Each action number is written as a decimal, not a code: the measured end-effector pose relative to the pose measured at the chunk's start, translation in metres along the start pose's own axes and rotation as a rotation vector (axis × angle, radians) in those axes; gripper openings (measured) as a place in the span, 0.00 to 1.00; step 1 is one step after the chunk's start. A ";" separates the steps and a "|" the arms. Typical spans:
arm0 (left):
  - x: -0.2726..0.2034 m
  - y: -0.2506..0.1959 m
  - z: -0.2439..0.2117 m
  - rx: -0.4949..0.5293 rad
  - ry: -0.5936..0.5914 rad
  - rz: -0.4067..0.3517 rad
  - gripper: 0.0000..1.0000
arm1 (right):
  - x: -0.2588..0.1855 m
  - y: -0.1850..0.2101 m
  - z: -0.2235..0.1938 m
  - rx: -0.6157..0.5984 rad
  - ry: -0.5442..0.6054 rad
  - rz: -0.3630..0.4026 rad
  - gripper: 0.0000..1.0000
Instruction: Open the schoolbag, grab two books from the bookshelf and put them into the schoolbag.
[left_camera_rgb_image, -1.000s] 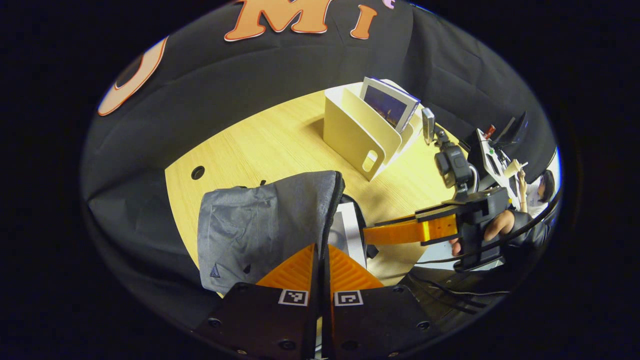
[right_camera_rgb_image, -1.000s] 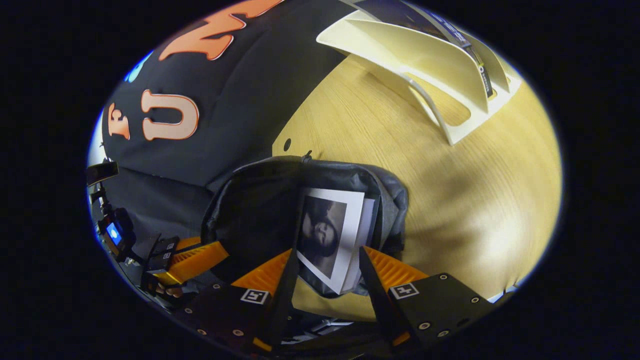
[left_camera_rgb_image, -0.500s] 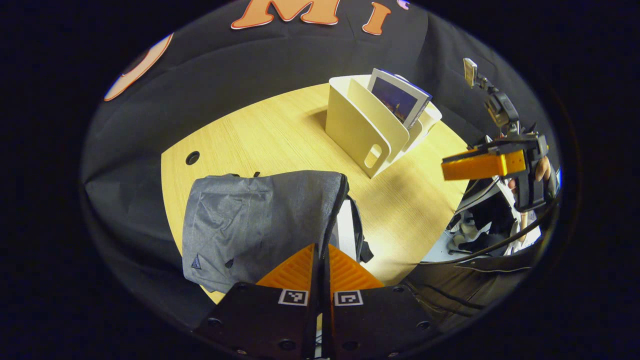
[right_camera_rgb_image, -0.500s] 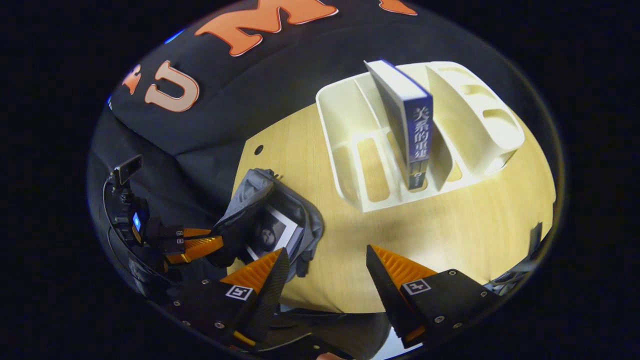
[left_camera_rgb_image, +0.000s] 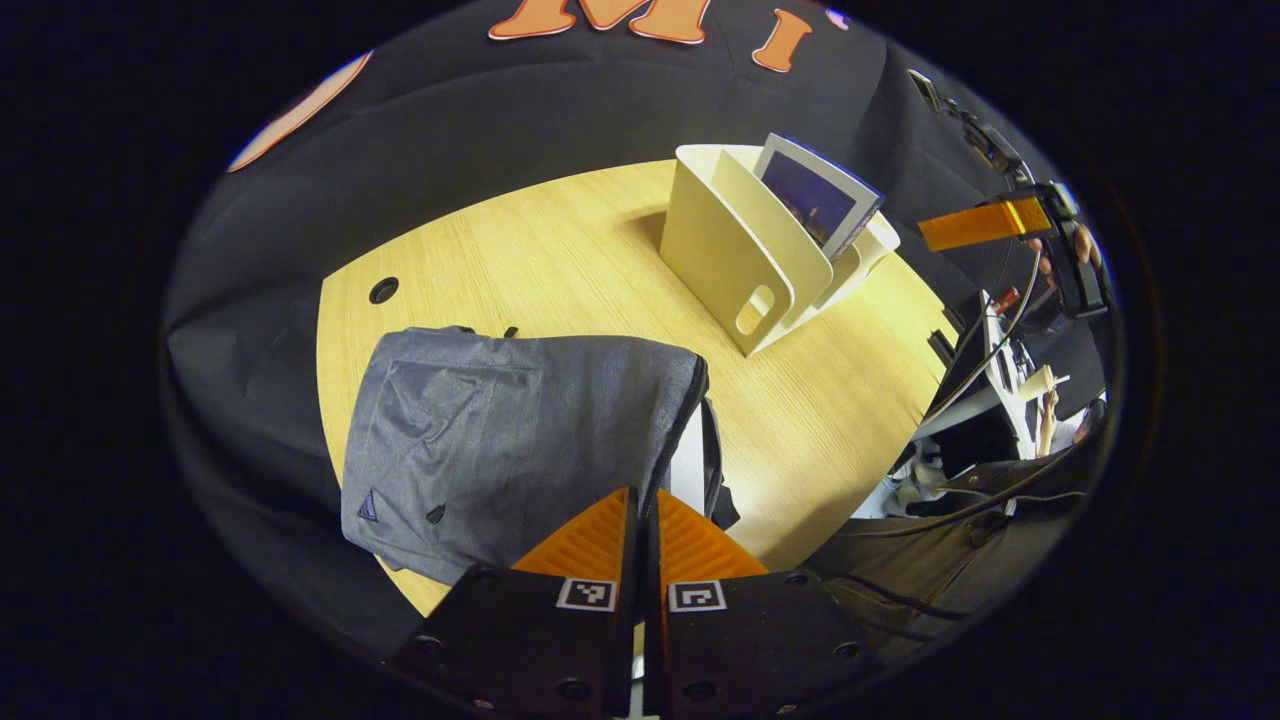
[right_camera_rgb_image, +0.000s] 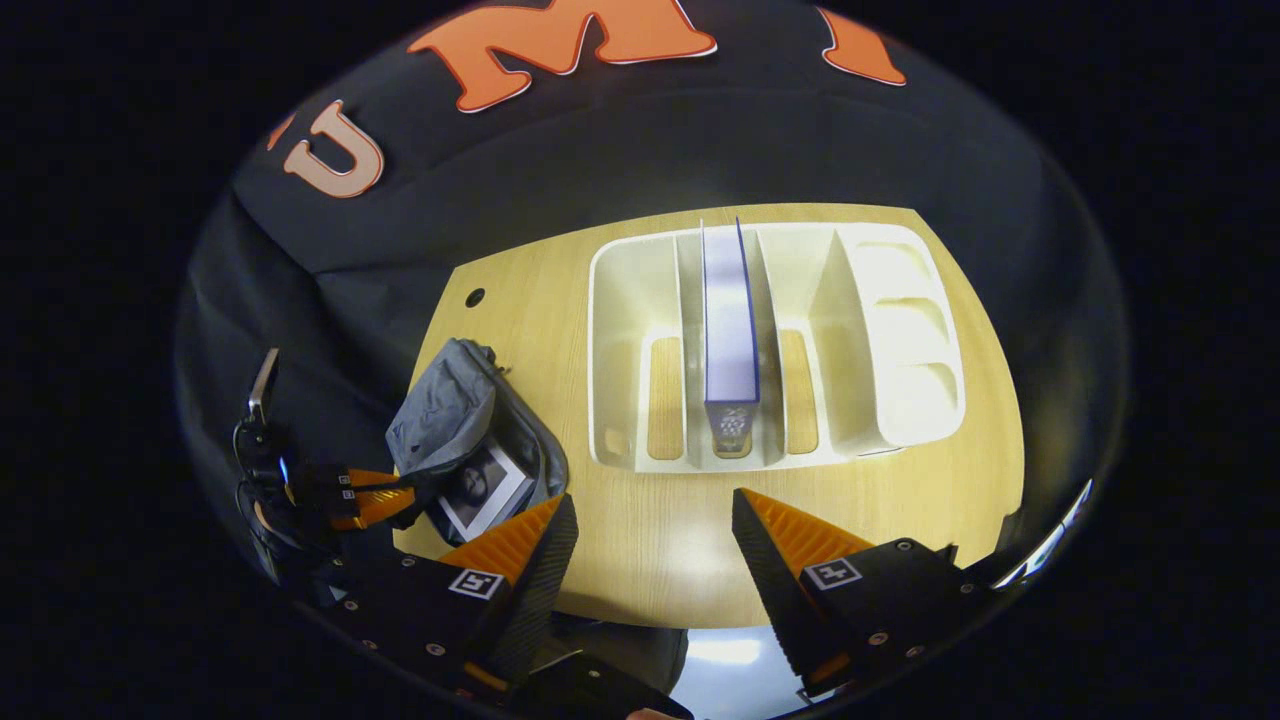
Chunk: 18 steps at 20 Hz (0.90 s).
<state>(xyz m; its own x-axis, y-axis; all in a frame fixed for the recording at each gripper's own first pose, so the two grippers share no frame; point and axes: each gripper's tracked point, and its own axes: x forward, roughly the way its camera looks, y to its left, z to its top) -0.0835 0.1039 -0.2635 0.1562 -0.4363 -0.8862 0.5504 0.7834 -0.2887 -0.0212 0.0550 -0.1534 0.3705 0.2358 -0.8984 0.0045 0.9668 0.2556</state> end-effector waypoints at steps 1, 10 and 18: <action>0.002 -0.001 -0.001 -0.013 0.002 -0.001 0.05 | 0.000 -0.007 0.015 -0.019 0.000 -0.017 0.93; 0.013 -0.002 -0.010 -0.151 0.026 0.053 0.05 | 0.066 -0.054 0.092 -0.050 0.109 -0.096 0.91; 0.017 0.001 -0.012 -0.152 0.048 0.067 0.05 | 0.111 -0.054 0.103 0.067 0.164 -0.181 0.40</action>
<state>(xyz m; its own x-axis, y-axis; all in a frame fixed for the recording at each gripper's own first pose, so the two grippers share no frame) -0.0898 0.1022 -0.2830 0.1471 -0.3625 -0.9203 0.4088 0.8695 -0.2772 0.1153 0.0191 -0.2301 0.2021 0.0780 -0.9763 0.1202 0.9873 0.1038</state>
